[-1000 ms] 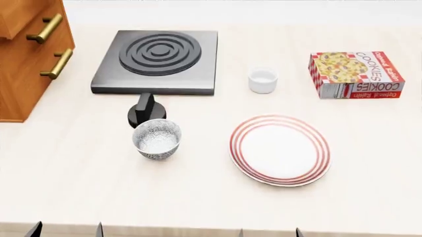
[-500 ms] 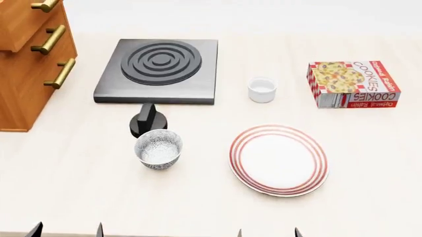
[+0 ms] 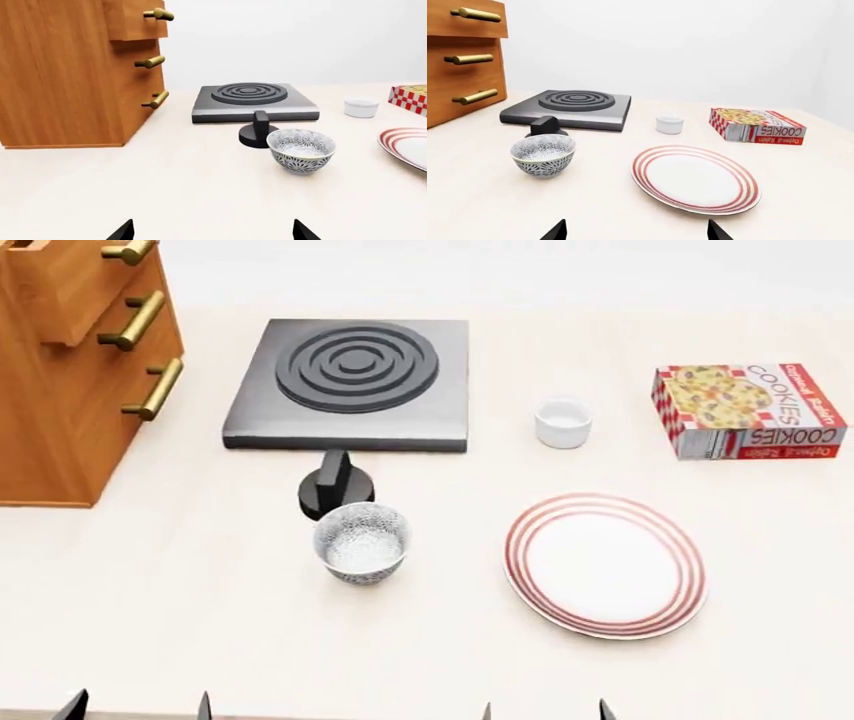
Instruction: Pick the akita bowl on the wooden cabinet and place it on the plate.
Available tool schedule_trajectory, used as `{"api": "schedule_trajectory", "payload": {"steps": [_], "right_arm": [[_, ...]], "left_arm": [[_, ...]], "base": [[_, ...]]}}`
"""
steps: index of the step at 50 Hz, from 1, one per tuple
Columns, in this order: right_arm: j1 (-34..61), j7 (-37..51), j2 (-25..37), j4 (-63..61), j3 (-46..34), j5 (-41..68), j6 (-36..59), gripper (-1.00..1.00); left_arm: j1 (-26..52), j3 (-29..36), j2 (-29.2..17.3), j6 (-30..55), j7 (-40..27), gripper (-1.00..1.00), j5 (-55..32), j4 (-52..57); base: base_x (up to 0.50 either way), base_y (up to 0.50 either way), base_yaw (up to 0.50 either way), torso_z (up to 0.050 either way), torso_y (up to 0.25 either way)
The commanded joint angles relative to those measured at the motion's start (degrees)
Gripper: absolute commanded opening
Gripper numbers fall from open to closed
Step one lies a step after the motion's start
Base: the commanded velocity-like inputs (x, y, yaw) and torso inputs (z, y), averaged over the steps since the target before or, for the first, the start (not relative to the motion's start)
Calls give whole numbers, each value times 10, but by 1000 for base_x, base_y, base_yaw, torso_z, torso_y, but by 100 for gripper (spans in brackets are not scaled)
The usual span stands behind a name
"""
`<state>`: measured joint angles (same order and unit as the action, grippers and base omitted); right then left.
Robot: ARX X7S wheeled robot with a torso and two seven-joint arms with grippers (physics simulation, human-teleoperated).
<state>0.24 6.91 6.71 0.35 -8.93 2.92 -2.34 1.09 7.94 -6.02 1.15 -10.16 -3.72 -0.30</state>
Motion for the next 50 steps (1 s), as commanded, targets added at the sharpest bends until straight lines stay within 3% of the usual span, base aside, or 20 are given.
{"api": "schedule_trajectory", "payload": {"steps": [1,39,50], "right_arm": [[0,10,5,-2,-9,-2,-2,100],[4,25,20,5,-28,10,-7,100],[6,24,21,7,-26,32,-6,100]], "left_arm": [[1,8,-7,0,-10,100,-2,-1],[2,28,-22,1,-30,100,-11,1],[5,34,-26,0,-33,100,-13,-4]], "base": [[0,500,0,0,0],[0,500,0,0,0],[0,9,0,0,0]]}}
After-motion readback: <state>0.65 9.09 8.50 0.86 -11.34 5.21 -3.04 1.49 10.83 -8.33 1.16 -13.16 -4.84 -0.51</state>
